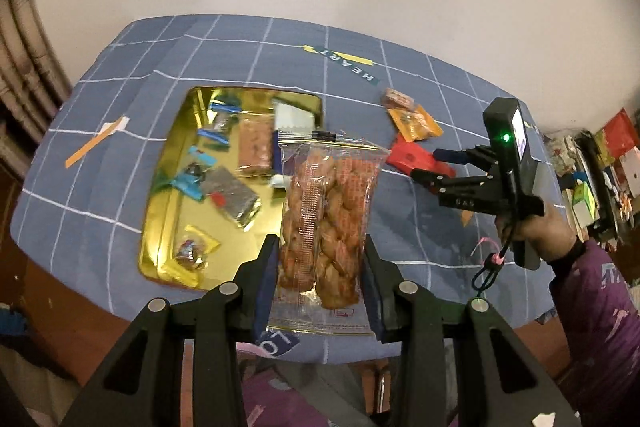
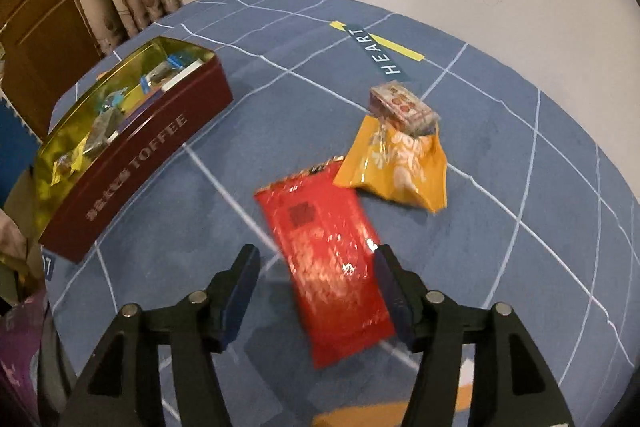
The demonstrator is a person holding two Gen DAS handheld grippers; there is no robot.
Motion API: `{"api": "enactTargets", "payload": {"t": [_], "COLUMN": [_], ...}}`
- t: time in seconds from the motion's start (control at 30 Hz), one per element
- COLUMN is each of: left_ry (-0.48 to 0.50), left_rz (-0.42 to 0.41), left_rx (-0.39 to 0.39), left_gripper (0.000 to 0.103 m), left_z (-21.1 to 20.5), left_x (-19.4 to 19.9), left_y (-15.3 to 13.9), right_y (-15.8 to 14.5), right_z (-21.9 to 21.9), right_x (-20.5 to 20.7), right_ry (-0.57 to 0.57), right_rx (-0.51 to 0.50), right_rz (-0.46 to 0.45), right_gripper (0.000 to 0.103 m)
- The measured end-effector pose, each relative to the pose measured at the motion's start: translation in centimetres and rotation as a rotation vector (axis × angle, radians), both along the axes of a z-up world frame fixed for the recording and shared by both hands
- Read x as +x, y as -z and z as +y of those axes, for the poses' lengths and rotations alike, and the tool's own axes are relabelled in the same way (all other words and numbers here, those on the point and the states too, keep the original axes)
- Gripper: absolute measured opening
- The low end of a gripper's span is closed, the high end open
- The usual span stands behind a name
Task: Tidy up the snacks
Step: 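Carry the twisted-snack bag into the tin with the left gripper while the right grasps the red packet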
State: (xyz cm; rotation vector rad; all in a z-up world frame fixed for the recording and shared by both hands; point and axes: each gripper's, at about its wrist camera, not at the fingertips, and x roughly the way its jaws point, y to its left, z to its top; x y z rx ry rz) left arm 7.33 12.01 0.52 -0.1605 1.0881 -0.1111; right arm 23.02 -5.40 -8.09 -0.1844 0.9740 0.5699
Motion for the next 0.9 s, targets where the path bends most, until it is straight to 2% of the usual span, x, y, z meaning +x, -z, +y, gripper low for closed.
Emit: {"api": "enactTargets", "payload": {"t": [0.1,0.17,0.2,0.27,0.33,0.4,0.6,0.73,0.83,0.9], "left_ry": [-0.032,-0.049,-0.060,-0.073,-0.086,-0.089,-0.085,-0.064,-0.058,-0.054], "left_rz": [0.001,0.002,0.004,0.011,0.016,0.013,0.023,0.031,0.041,0.039], "left_rx": [-0.011,-0.010,-0.007,-0.006,-0.008,-0.008,0.001,0.025,0.006,0.009], "left_gripper": [0.035,0.035,0.035,0.035,0.035,0.035,0.035,0.035,0.035,0.035], "left_z": [1.6,2.3,2.8,3.5,4.2,4.6,4.8,4.2,4.0,3.9], "left_x": [-0.4,-0.7,-0.8,-0.9,-1.0,-1.1,-0.6,-0.2,-0.1,-0.3], "left_y": [0.0,0.1,0.2,0.5,0.7,0.9,1.9,2.7,3.1,3.1], "right_y": [0.0,0.0,0.0,-0.1,-0.5,-0.9,-1.7,-2.2,-2.5,-2.7], "right_z": [0.4,1.0,1.2,1.5,1.8,1.9,-2.5,-4.6,-5.2,-4.8], "right_x": [0.9,0.9,0.9,0.5,-0.2,-2.0,-7.6,-10.8,-12.2,-11.4], "right_ry": [-0.003,0.003,0.016,0.024,0.014,0.026,0.194,0.290,0.329,0.295], "right_rx": [-0.004,-0.029,-0.059,-0.104,-0.098,-0.122,0.205,0.385,0.407,0.353], "right_rz": [0.029,0.037,0.030,0.027,0.052,0.011,0.034,0.040,0.019,0.006], "right_gripper": [0.065,0.061,0.047,0.038,0.002,0.000,0.000,0.000,0.000,0.002]}}
